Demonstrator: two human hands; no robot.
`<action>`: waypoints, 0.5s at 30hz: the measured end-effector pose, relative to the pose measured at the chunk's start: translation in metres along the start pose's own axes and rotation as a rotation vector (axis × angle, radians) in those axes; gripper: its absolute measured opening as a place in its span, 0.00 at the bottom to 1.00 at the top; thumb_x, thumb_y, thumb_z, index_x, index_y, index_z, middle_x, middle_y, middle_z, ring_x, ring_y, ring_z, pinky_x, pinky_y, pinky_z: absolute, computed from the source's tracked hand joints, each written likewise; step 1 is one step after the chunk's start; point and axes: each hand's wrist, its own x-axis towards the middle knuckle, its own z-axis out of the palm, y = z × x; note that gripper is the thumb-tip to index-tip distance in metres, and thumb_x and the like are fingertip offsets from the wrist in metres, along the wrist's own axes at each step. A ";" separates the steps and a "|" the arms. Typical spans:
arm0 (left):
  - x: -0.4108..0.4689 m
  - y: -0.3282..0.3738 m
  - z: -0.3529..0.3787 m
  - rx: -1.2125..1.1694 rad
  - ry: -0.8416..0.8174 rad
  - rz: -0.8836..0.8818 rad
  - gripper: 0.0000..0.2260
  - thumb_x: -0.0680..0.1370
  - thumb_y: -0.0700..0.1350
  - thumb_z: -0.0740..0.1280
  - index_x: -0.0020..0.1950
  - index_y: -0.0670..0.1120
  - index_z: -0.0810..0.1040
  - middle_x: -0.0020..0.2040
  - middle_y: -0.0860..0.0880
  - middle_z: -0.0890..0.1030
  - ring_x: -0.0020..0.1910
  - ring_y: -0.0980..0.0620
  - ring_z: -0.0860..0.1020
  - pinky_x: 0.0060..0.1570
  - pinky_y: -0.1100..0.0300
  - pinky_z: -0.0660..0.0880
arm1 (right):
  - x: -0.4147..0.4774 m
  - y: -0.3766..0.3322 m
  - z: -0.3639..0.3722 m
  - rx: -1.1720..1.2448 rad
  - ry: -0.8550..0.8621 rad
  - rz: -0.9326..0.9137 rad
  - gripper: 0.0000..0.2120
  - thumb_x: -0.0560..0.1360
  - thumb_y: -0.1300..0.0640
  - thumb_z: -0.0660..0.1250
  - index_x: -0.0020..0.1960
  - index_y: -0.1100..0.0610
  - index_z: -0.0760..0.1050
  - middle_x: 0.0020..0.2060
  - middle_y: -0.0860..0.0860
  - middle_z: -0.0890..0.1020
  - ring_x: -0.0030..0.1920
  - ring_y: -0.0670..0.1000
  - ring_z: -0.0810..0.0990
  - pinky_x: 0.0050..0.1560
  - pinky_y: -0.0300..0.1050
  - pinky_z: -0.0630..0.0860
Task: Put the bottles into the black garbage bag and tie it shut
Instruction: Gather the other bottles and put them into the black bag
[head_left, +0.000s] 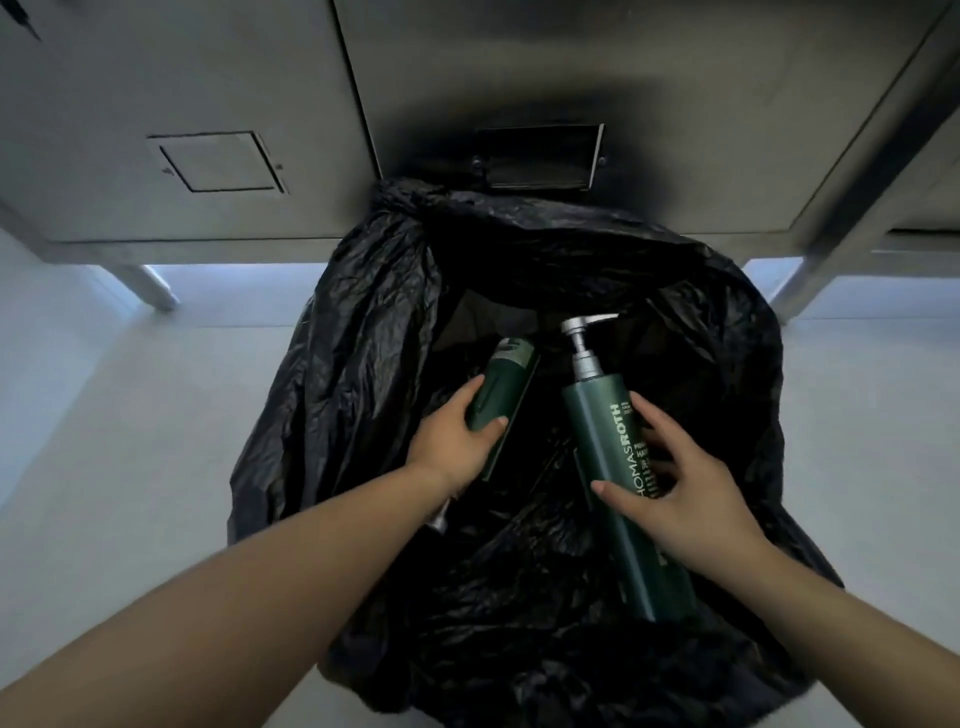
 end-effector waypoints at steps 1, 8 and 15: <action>0.003 0.001 -0.004 0.066 -0.024 -0.006 0.31 0.76 0.56 0.65 0.75 0.57 0.55 0.68 0.45 0.73 0.60 0.45 0.75 0.54 0.57 0.73 | -0.001 -0.001 -0.002 -0.015 0.008 -0.004 0.42 0.63 0.45 0.75 0.68 0.28 0.56 0.47 0.27 0.74 0.46 0.22 0.71 0.38 0.19 0.69; -0.046 0.016 -0.030 0.713 -0.243 0.309 0.34 0.76 0.59 0.63 0.76 0.54 0.51 0.74 0.44 0.63 0.70 0.43 0.66 0.64 0.51 0.69 | -0.021 -0.022 0.000 -0.058 -0.013 0.002 0.41 0.64 0.43 0.74 0.69 0.28 0.54 0.50 0.29 0.69 0.52 0.36 0.72 0.52 0.32 0.69; -0.036 -0.001 -0.084 0.872 0.277 0.454 0.30 0.75 0.55 0.64 0.74 0.57 0.56 0.77 0.48 0.54 0.76 0.47 0.50 0.69 0.34 0.49 | -0.017 -0.021 0.005 -0.116 -0.092 -0.005 0.42 0.64 0.43 0.75 0.68 0.27 0.53 0.58 0.38 0.70 0.54 0.39 0.73 0.58 0.44 0.74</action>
